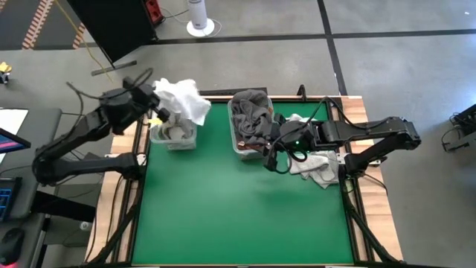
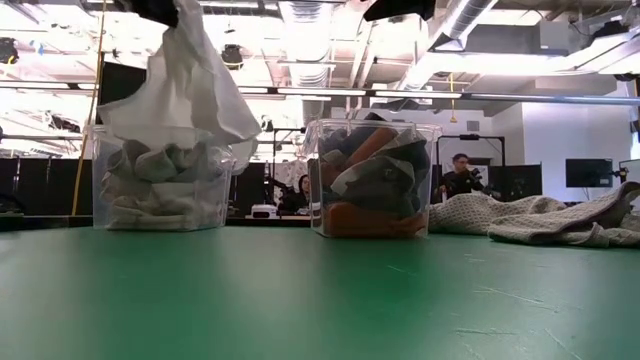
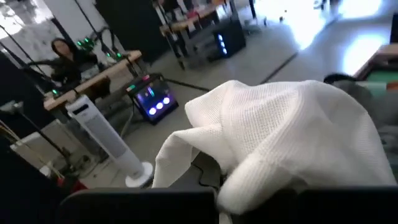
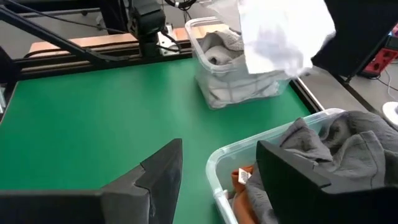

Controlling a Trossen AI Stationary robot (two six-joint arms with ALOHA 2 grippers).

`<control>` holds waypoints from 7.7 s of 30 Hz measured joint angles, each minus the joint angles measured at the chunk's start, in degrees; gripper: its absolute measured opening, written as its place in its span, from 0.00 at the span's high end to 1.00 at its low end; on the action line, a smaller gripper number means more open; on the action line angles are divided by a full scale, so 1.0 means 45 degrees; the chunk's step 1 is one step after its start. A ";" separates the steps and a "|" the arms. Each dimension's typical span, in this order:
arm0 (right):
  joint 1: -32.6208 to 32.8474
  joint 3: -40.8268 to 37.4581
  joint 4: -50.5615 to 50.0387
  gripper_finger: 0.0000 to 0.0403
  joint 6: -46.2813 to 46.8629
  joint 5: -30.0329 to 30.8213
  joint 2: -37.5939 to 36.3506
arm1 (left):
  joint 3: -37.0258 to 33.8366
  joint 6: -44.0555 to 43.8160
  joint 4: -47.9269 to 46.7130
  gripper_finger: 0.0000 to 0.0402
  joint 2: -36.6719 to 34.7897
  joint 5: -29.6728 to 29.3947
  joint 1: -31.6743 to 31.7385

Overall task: Sort towels by color in basket
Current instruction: Put the white towel into the left transparent bin

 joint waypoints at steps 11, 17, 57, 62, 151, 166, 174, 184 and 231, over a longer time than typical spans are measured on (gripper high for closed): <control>-0.0014 0.0000 0.0141 0.42 0.0049 0.0000 0.0005 | 0.0000 -0.0017 -0.0223 1.00 -0.2581 -0.0607 0.0001; -0.0014 0.0005 0.0413 0.42 0.0097 0.0000 0.0005 | 0.0000 0.0046 -0.0480 1.00 -0.3210 -0.0482 -0.0004; 0.1339 0.0000 0.0233 0.42 0.0442 0.1697 -0.0024 | -0.2646 -0.1977 0.1871 1.00 0.0389 0.7146 0.2939; 0.1412 0.0000 0.0233 0.42 0.0479 0.1724 -0.0008 | -0.2701 -0.1760 -0.0101 1.00 0.0629 0.5951 0.3734; 0.1473 -0.0738 0.1560 0.42 0.0080 0.1705 -0.0015 | 0.1069 -0.0913 -0.6252 0.41 0.4510 0.5586 0.1623; 0.2034 -0.0733 0.1783 0.42 -0.0331 0.1705 -0.0015 | -0.1231 -0.2439 -0.5175 0.47 0.7785 0.4653 0.3001; 0.2249 -0.0733 0.1833 0.42 -0.0238 0.1705 -0.0015 | -0.0845 -0.1991 -0.5171 0.47 0.7904 0.5045 0.3139; 0.2205 -0.0733 0.2022 0.42 -0.0238 0.1720 -0.0019 | 0.0179 -0.1335 -0.5509 0.47 0.6889 0.3605 0.3228; 0.2205 -0.0733 0.2343 0.42 -0.0408 0.1749 -0.0015 | 0.0058 0.3624 -0.6739 0.47 0.7215 0.4689 0.3468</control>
